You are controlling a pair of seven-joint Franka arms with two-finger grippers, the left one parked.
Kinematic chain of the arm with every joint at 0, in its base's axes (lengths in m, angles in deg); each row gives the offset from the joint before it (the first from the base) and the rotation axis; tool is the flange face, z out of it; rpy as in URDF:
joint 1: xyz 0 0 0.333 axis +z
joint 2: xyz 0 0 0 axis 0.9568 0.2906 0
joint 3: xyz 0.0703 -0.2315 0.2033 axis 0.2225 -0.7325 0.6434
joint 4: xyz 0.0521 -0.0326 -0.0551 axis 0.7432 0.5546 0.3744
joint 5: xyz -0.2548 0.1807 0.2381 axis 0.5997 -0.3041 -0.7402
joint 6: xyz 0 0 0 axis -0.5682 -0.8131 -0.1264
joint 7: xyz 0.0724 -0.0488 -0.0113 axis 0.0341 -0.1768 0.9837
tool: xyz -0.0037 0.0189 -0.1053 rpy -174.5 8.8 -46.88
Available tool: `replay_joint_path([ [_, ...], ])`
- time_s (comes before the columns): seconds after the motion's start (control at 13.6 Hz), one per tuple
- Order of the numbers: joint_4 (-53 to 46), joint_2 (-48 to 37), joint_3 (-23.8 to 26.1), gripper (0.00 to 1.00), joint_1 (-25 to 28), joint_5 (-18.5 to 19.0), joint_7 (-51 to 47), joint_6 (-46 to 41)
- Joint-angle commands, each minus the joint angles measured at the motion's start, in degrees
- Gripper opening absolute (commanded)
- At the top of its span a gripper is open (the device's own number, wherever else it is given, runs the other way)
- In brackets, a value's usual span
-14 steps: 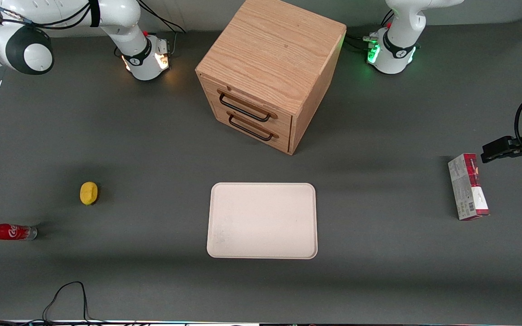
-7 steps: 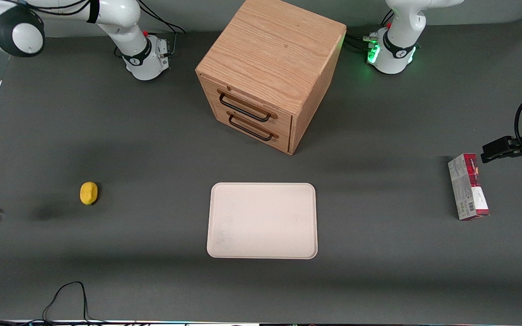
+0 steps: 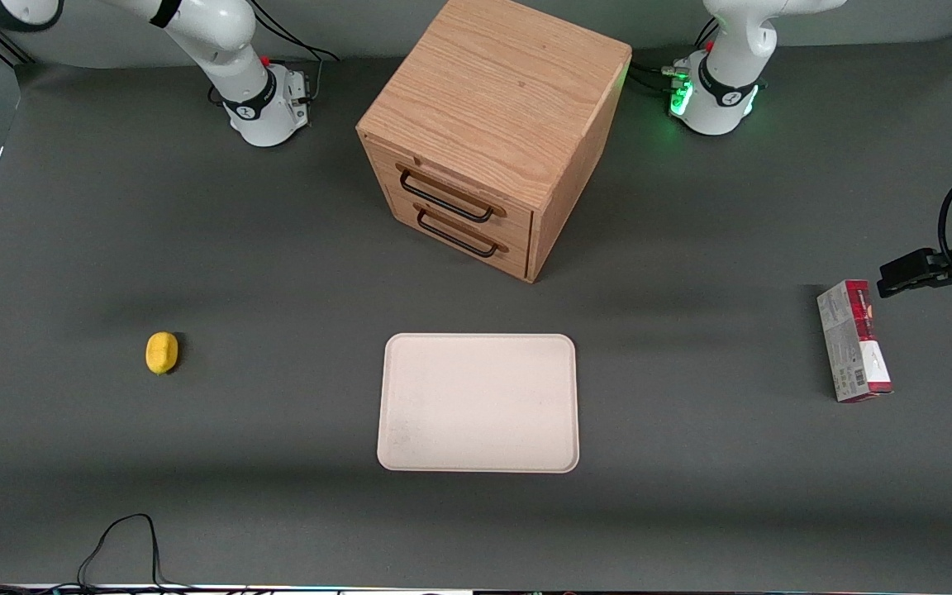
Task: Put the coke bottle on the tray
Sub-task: 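Lift the bottle and carry it with the right gripper toward the white tray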
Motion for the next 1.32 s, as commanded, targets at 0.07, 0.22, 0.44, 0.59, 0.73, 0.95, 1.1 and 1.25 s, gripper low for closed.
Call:
replay_joint_path([
  [0.07,2.26,-3.12,0.82,0.0,2.52,0.92,-0.97,-2.39],
  [0.22,2.44,-4.09,0.74,0.0,8.23,1.01,-8.41,-5.81],
  [0.44,2.79,-4.0,0.82,0.0,17.98,0.66,-22.55,-7.06],
  [0.59,2.88,-3.21,0.82,0.0,25.45,0.4,-34.76,-6.97],
  [0.73,2.88,-0.94,0.82,0.0,33.27,0.57,-48.99,-6.27],
  [0.95,2.96,1.97,0.48,0.0,45.13,1.18,-68.78,-3.04],
  [1.1,2.88,3.37,0.3,0.0,51.73,4.42,-75.4,-0.39],
  [1.25,2.96,4.17,0.3,0.0,57.01,5.67,-81.9,1.2],
])
